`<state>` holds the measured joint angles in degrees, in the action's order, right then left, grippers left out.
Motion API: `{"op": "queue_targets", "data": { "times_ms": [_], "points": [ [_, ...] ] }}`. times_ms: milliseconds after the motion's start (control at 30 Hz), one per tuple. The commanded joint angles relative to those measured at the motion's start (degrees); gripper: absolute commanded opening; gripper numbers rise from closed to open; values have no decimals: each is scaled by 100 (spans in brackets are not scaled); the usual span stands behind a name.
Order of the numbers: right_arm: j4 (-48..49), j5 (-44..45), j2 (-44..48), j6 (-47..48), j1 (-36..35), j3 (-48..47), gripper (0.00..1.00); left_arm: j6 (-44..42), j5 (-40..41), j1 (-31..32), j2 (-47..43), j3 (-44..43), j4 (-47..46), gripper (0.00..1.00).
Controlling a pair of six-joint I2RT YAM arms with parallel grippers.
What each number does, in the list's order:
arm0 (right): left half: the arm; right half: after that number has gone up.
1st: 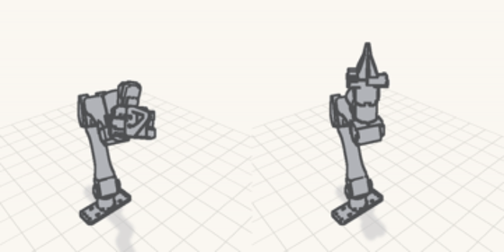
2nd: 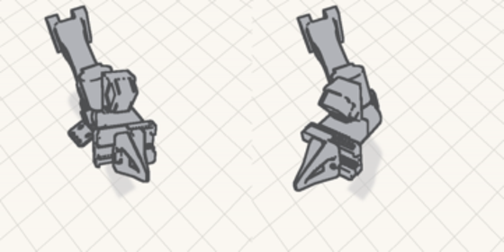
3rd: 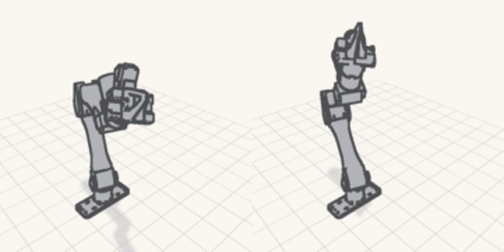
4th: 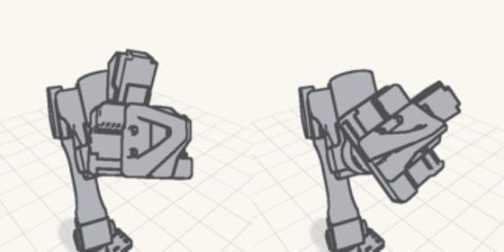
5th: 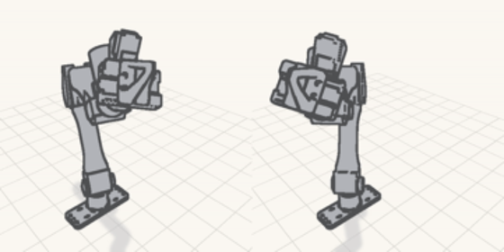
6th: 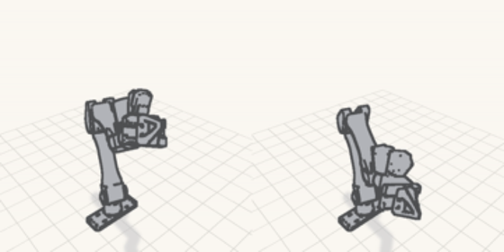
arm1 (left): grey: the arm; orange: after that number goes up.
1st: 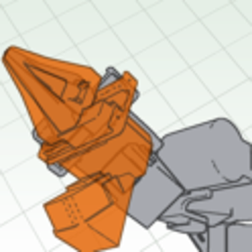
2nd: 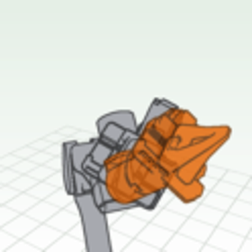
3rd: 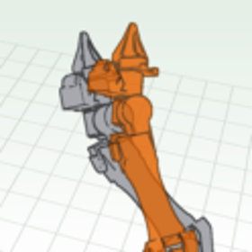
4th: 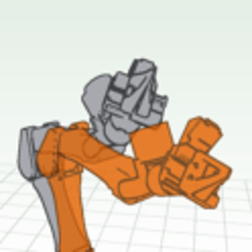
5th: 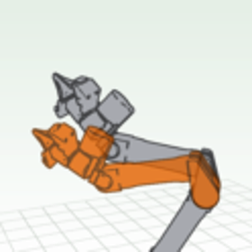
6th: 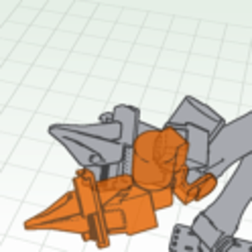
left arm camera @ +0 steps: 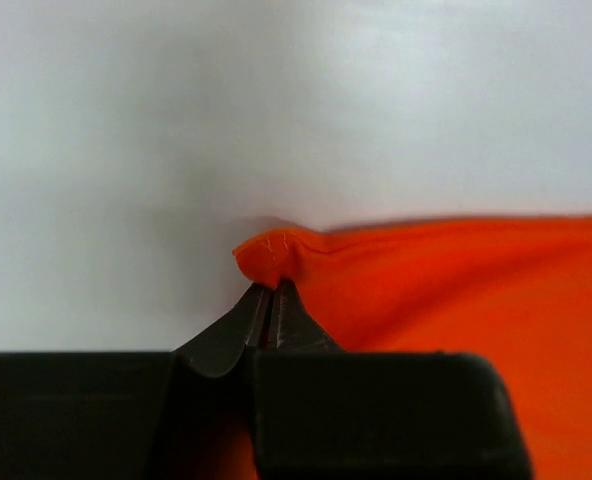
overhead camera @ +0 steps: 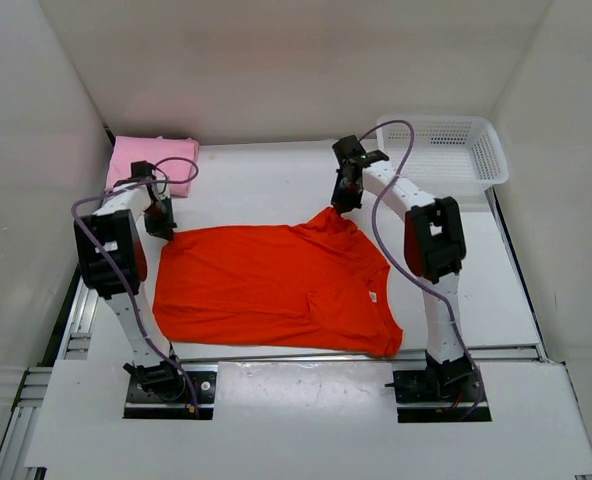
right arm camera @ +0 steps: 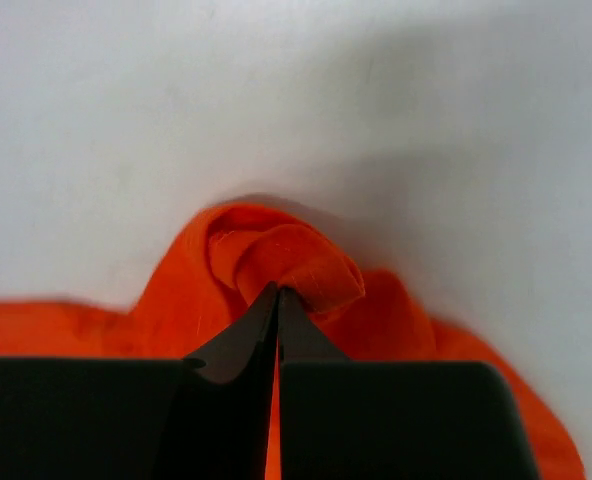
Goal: Fold and stack the t-shirts
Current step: Grap the side of the flattened tshirt furthest away from the robot with both arms, then fold the other side of the tshirt into a rectangle
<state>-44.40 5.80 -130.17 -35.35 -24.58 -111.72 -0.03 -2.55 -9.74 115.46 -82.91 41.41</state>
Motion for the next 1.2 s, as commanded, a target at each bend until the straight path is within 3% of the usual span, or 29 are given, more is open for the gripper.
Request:
{"op": "queue_targets", "data": {
  "times_ms": [0, 200, 333, 567, 700, 833, 867, 967, 1067, 1167],
  "points": [
    [195, 149, 1413, 380, -240, 839, 0, 3, 149, 16, -1399, 309, 69, 10],
    [503, 535, 3452, 108, -521, 3484, 0, 3, 255, 16, -3035, 1713, 17, 10],
    [555, 650, 4454, -313, -1030, 4656, 0, 3, 307, 68, -3661, 2584, 16, 10],
    [608, 896, 4922, -1034, -1321, 5494, 0, 3, 413, 121, -4110, 3544, -98, 10],
    [608, 896, 4984, -1245, -1374, 5634, 0, 3, 545, 121, -4225, 3677, -98, 12],
    [661, 1011, 4931, -1360, -1585, 5583, 0, 3, 597, 121, -4479, 3896, -98, 29],
    [661, 1011, 4870, -1360, -1585, 5530, 0, 3, 597, 121, -4601, 3897, 7, 42],
    [661, 1063, 4738, -1360, -1638, 5425, 0, 3, 107, -71, -4787, 3696, 410, 68],
    [661, 1177, 4615, -1360, -1691, 5355, 0, 3, -508, -335, -4622, 3353, 947, 76],
    [661, 1248, 4562, -1299, -1743, 5301, 0, 3, -669, -397, -4121, 2782, 1404, 76]
  ]
}}
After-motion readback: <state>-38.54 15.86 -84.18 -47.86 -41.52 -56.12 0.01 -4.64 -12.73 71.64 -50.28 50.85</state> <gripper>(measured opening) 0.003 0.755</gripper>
